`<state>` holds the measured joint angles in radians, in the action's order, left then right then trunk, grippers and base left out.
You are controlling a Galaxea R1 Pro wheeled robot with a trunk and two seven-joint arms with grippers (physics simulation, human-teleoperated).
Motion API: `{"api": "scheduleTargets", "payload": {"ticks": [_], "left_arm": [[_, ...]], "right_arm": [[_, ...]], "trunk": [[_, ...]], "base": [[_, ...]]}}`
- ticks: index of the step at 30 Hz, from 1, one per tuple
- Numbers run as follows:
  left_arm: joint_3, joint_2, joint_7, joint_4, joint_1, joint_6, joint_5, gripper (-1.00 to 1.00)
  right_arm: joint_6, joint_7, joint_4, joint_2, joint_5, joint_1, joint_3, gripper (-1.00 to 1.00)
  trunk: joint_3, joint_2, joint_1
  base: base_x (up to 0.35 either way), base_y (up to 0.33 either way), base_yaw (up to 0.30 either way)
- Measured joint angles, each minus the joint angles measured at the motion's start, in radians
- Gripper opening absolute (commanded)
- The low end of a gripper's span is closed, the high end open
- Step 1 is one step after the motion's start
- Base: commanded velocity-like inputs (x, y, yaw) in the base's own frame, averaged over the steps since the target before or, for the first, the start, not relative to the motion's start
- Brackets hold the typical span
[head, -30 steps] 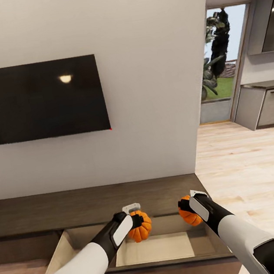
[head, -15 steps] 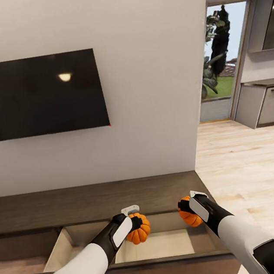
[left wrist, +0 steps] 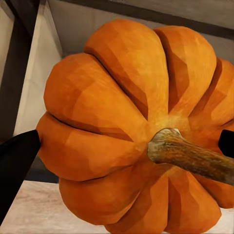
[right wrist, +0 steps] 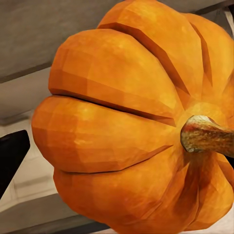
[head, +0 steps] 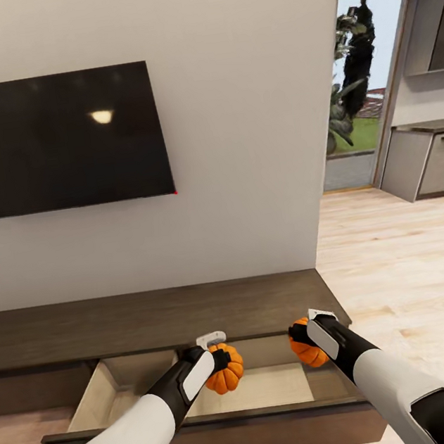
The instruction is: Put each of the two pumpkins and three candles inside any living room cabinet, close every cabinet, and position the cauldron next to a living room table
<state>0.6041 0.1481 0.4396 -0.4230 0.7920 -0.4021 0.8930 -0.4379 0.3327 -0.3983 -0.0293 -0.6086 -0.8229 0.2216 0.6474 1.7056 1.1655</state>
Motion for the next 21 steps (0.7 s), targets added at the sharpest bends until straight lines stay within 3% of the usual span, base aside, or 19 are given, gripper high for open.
{"api": "scheduleTargets", "payload": {"ticks": [6,15,18,21], "left_arm": [[0.005,0.0,-0.002,0.0,0.0,0.03,0.0,-1.0],[0.006,0.005,0.007,-0.01,0.006,0.011,0.0,-1.0],[0.004,0.006,0.008,-0.019,0.035,-0.044,0.001,-1.0],[-0.001,0.005,0.01,-0.024,0.082,-0.174,0.0,-1.0]], "right_arm": [[0.001,0.0,0.001,-0.001,0.001,0.0,0.0,-1.0],[0.005,-0.004,-0.003,0.001,0.005,0.0,0.001,-1.0],[0.005,-0.004,-0.005,-0.001,0.004,0.0,0.003,-1.0],[0.002,-0.003,-0.007,-0.003,0.009,0.0,0.005,-1.0]], "trunk": [[0.028,0.042,0.023],[0.058,0.105,0.057],[0.067,0.126,0.069],[0.077,0.147,0.08]], "base": [[0.0,0.0,0.0],[0.0,0.0,0.0],[0.0,0.0,0.0],[0.0,0.0,0.0]]}}
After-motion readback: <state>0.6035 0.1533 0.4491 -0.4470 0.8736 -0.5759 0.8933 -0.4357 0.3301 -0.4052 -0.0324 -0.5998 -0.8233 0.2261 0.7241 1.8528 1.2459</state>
